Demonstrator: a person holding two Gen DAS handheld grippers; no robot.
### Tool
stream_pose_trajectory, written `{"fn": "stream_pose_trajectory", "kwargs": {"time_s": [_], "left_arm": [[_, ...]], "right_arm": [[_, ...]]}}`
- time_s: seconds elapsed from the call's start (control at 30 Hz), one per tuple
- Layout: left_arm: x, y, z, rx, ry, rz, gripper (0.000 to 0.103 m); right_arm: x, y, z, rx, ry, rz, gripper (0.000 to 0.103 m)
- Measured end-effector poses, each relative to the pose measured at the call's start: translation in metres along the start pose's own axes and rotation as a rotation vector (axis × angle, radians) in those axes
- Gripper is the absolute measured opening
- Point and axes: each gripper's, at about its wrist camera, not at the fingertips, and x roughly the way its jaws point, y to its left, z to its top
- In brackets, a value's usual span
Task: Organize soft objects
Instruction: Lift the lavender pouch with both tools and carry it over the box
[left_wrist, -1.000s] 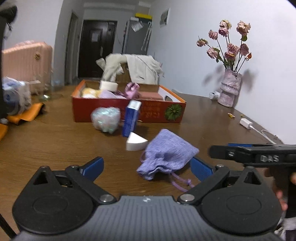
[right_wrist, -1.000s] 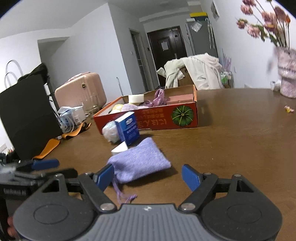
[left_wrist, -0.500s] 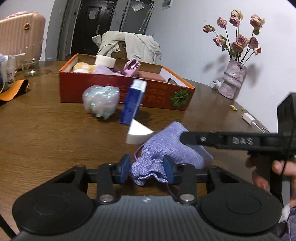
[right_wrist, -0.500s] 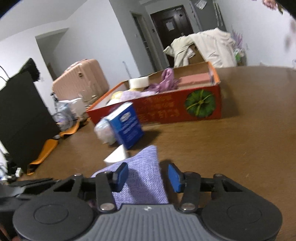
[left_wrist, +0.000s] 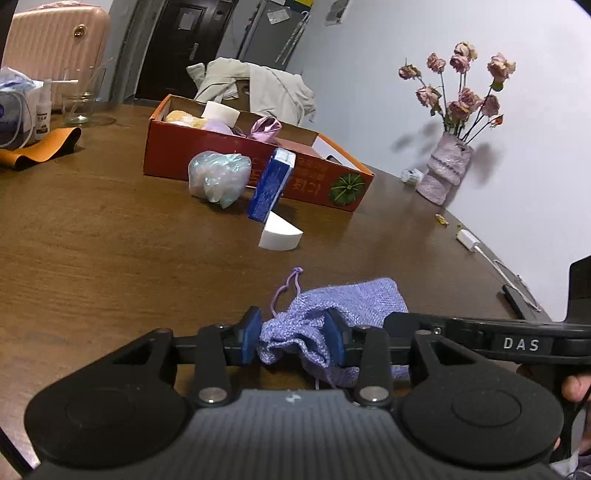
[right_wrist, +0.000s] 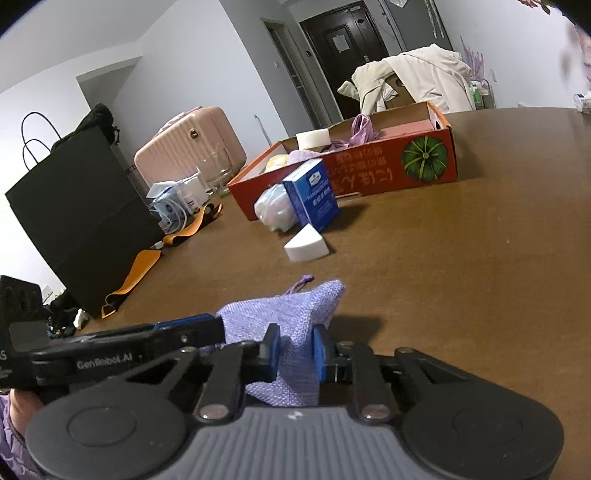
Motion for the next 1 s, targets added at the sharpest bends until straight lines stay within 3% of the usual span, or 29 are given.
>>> {"fn": "stream_pose_trajectory", "kwargs": {"time_s": [0.33, 0.47, 0.53, 0.6, 0.7, 0.87, 1.0], "left_arm": [[-0.001, 0.002, -0.006, -0.018, 0.018, 0.002, 0.043], [-0.002, 0.000, -0.007, 0.004, 0.027, -0.021, 0.031], [-0.005, -0.003, -0.002, 0.011, 0.020, -0.039, 0.029], [-0.006, -0.006, 0.009, 0.015, 0.000, -0.058, 0.029], [-0.008, -0.010, 0.038, 0.030, -0.053, -0.092, 0.028], [0.009, -0.016, 0.117, 0.080, -0.148, -0.163, 0.029], [0.054, -0.008, 0.190, 0.067, -0.156, -0.153, 0.029]], "right_arm": [[-0.002, -0.001, -0.005, 0.021, -0.008, -0.025, 0.023], [-0.001, 0.001, -0.004, 0.017, -0.008, -0.030, 0.017], [-0.003, 0.004, -0.001, 0.001, -0.013, -0.036, 0.010], [-0.008, 0.005, 0.007, -0.012, -0.032, -0.032, 0.009], [-0.019, 0.006, 0.033, -0.035, -0.097, -0.015, 0.009], [-0.023, 0.002, 0.114, -0.132, -0.241, -0.023, 0.009], [0.010, -0.010, 0.193, -0.205, -0.247, -0.041, 0.009]]}}
